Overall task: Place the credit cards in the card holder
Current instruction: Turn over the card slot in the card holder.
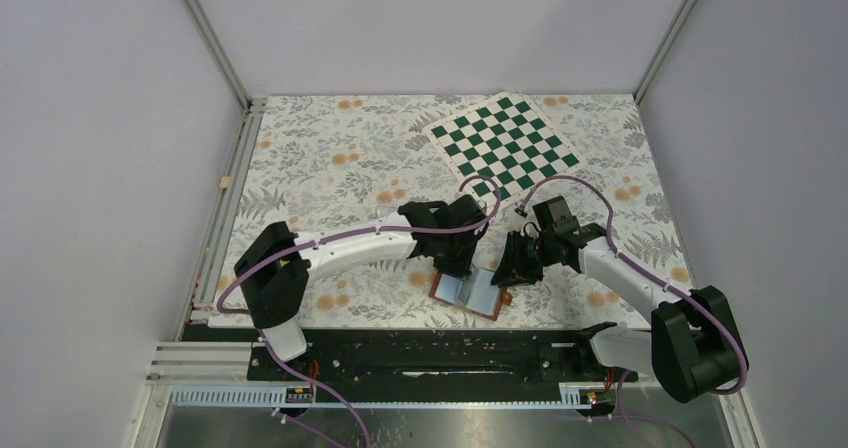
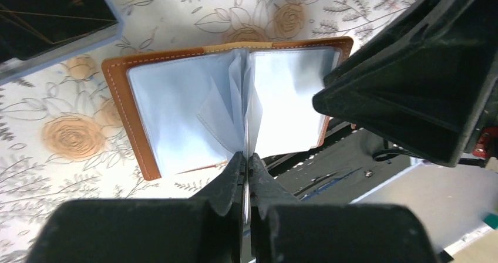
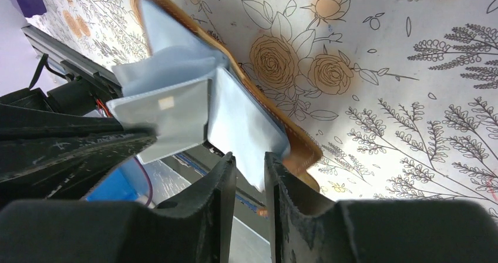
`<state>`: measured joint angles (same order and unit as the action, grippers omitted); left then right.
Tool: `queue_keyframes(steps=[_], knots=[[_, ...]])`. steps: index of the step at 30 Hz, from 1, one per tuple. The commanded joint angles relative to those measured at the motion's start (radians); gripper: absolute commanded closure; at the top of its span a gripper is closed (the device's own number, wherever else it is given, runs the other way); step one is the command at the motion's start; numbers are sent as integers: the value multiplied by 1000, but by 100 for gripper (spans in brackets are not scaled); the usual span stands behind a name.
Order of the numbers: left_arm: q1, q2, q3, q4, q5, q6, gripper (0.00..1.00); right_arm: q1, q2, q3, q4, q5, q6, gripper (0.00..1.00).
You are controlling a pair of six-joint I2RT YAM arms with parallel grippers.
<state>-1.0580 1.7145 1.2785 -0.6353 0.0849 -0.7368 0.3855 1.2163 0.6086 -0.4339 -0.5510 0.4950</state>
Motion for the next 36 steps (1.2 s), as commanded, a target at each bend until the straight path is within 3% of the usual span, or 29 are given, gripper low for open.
queue_keyframes(steps=[1, 5, 13, 24, 29, 36], knots=[[-10, 56, 134, -266, -133, 70, 100, -2, -24, 13, -13, 0, 1, 68], [-29, 117, 249, -445, -252, 84, 100, -9, -23, 5, -15, 7, -1, 68], [-58, 210, 314, -570, -348, 66, 100, -17, -13, -6, -13, 13, -4, 67], [-104, 314, 408, -618, -365, 62, 79, -19, -9, -26, 4, 5, -1, 67], [-119, 291, 377, -499, -255, 59, 63, -19, -8, -24, 4, -2, 0, 67], [-112, 194, 233, -224, -93, 37, 54, -19, -2, -23, 5, -6, -4, 67]])
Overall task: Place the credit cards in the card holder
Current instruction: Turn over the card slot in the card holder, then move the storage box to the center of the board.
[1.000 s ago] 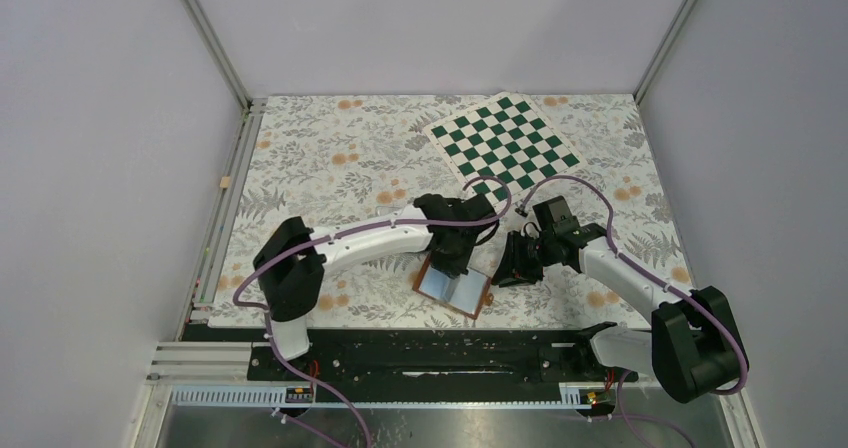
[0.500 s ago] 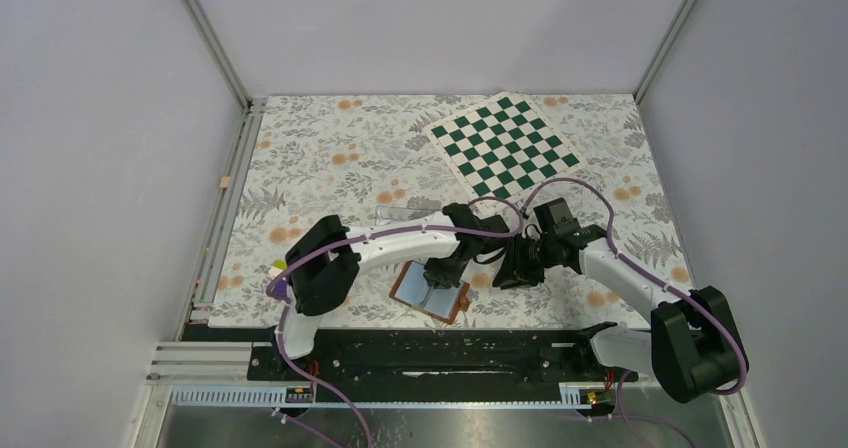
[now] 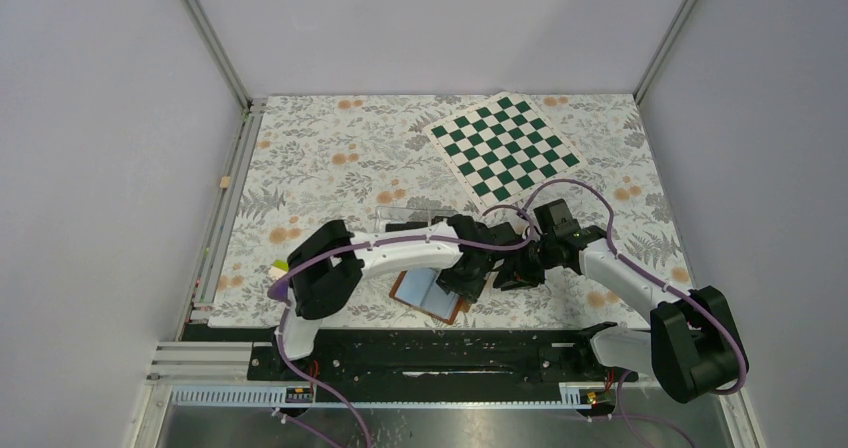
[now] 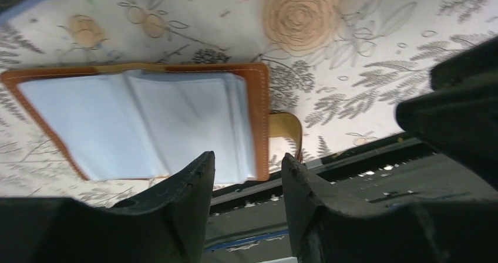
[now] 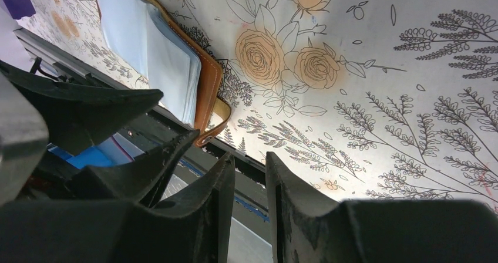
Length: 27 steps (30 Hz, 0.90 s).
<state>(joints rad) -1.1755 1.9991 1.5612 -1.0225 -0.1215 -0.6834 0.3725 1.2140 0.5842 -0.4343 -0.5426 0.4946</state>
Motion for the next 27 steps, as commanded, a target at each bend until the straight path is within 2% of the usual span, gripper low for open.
queue_keyframes(steps=[1, 3, 9, 13, 15, 17, 20, 23, 27], knots=[[10, -102, -78, 207, 158, -22, 53, -6, 2, 1, 5, -16, -6, 67], [22, -153, -140, 307, 214, -48, 53, -6, 2, 2, 4, -19, -8, 67], [108, -385, -450, 722, 367, -136, 51, -5, 16, 10, 4, -43, -15, 65], [222, -542, -691, 996, 468, -231, 49, -2, 39, 19, 7, -67, -19, 65], [292, -606, -811, 1071, 498, -270, 49, 0, 46, 23, 7, -75, -21, 65], [366, -668, -899, 1045, 487, -274, 49, 7, 54, 28, 7, -78, -19, 65], [473, -759, -948, 848, 386, -200, 49, 20, 60, 31, 7, -79, -18, 65], [525, -795, -909, 639, 250, -97, 45, 27, 76, 24, 24, -84, -11, 65], [551, -726, -831, 519, 200, -15, 45, 35, 91, 16, 40, -91, -5, 65]])
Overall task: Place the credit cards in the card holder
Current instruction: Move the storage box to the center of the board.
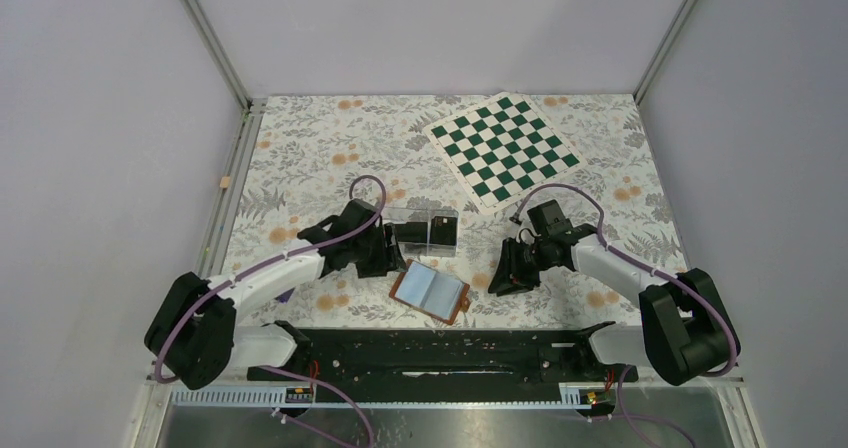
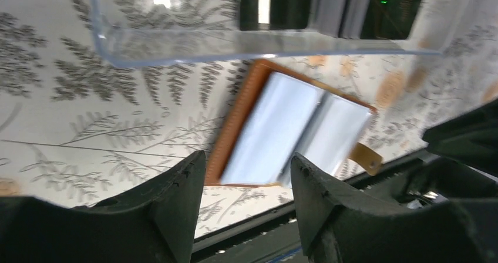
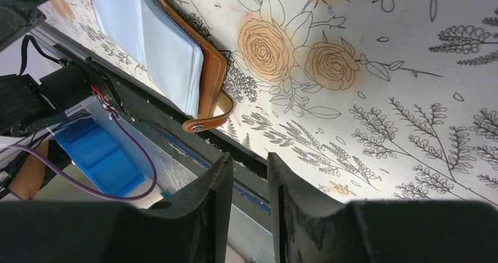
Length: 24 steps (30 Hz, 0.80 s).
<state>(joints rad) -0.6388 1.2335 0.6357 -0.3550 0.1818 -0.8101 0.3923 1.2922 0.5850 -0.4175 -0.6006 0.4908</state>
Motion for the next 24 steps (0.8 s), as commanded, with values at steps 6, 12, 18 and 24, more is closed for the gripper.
queue_keyframes(steps=[6, 12, 18, 24], knots=[[10, 202, 133, -124, 13, 135, 45, 16, -5, 24, 10, -32, 2, 64], [-46, 267, 154, -98, 92, 103, 47, 16, -31, 61, -29, -26, 0, 61], [-144, 260, 101, 95, 193, -75, 50, 17, -29, 93, -63, -16, -18, 59], [-242, 242, 86, 167, 168, -177, 50, 16, -24, 101, -83, -2, -36, 59]])
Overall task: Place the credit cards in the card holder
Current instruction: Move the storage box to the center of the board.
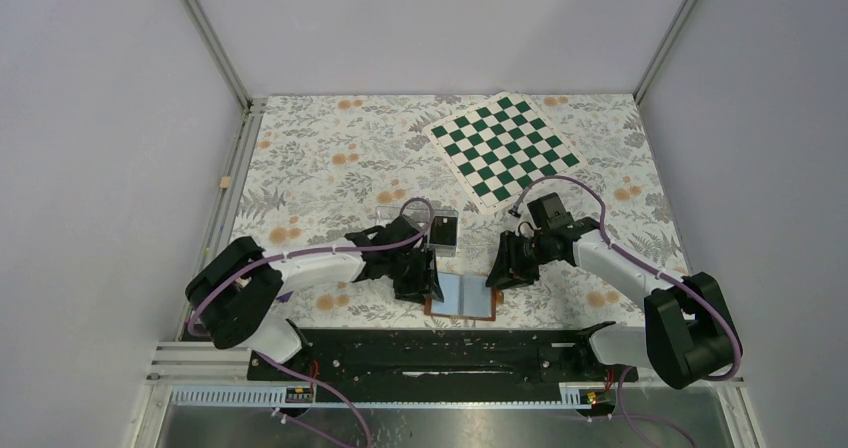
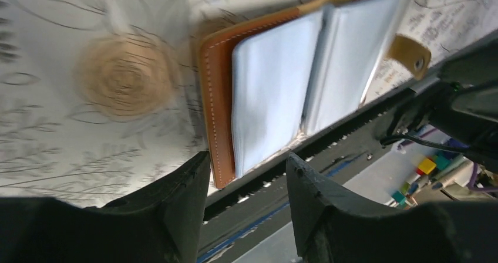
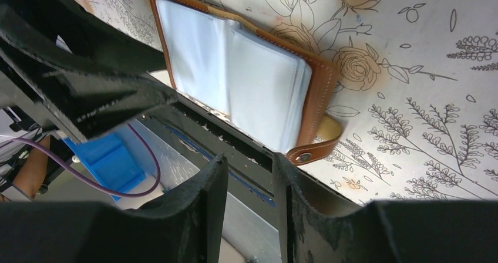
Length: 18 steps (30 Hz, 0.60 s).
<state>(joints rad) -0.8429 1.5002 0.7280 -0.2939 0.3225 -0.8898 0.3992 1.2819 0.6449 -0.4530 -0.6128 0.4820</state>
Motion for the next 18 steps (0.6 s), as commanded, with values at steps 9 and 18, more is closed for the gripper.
queue_keyframes(steps=[9, 18], knots=[[66, -243, 51, 35, -51, 34, 46, 9, 23, 139, -64, 13, -23, 54], [363, -160, 162, 88, 176, 144, 47, 31, 250, 360, -30, -7, -1, 53]])
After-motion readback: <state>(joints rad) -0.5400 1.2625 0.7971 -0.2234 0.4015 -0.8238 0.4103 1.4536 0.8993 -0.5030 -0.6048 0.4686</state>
